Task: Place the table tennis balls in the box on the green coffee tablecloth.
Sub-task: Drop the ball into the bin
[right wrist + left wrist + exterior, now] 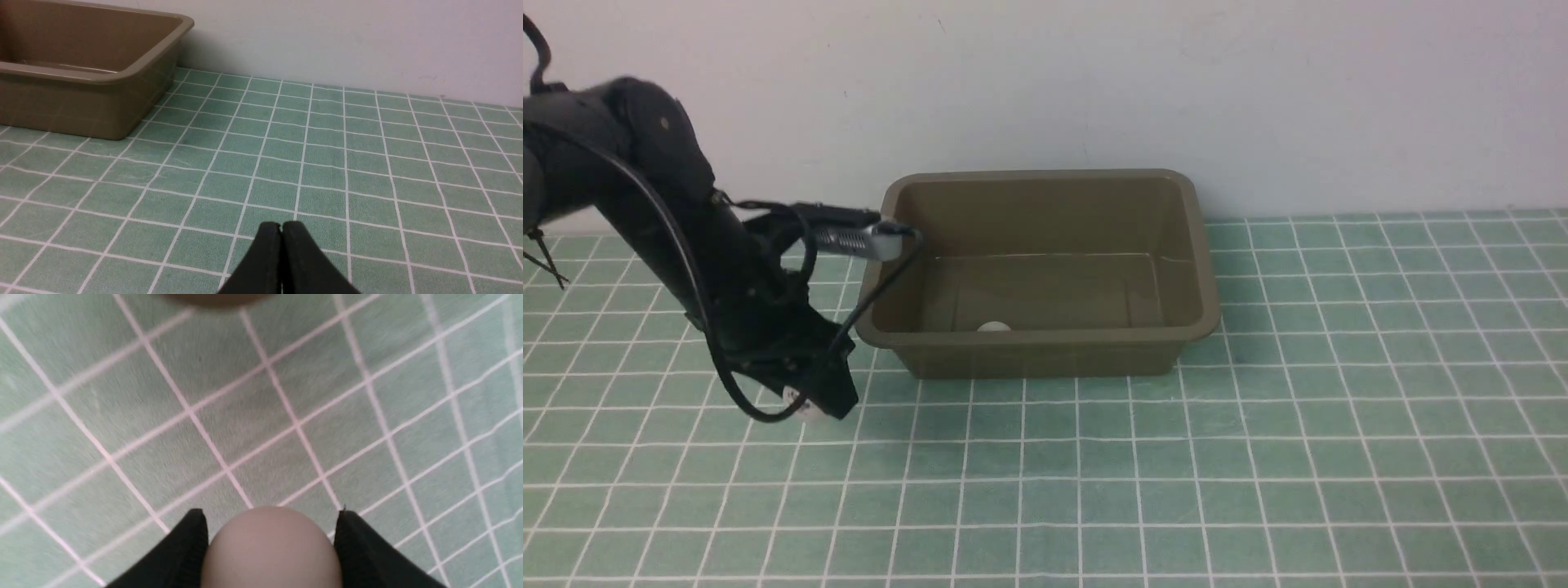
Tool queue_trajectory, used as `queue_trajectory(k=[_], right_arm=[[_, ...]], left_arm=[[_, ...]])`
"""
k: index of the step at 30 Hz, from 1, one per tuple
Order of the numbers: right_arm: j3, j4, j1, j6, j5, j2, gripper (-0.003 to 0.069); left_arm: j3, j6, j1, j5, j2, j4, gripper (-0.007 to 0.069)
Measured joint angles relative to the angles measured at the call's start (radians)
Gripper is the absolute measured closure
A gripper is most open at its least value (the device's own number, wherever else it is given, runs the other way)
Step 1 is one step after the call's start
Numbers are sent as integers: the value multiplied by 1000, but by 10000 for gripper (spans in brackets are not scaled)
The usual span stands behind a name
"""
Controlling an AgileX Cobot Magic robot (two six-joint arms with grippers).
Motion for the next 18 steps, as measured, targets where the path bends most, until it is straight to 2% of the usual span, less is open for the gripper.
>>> queue_trajectory(k=[6,9,15,18], right_arm=[[0,0,0,0,0,0,676],[0,0,0,0,0,0,676],[0,0,0,0,0,0,676],[0,0,0,0,0,0,676]], left_arm=[[-219,-1,0,25,-25,-62,272],[-253,-1,0,7,-25,-103,272],[-268,2,-2,-218,-13,-218,272],[-269,15,-20,-304,15,-227,272]])
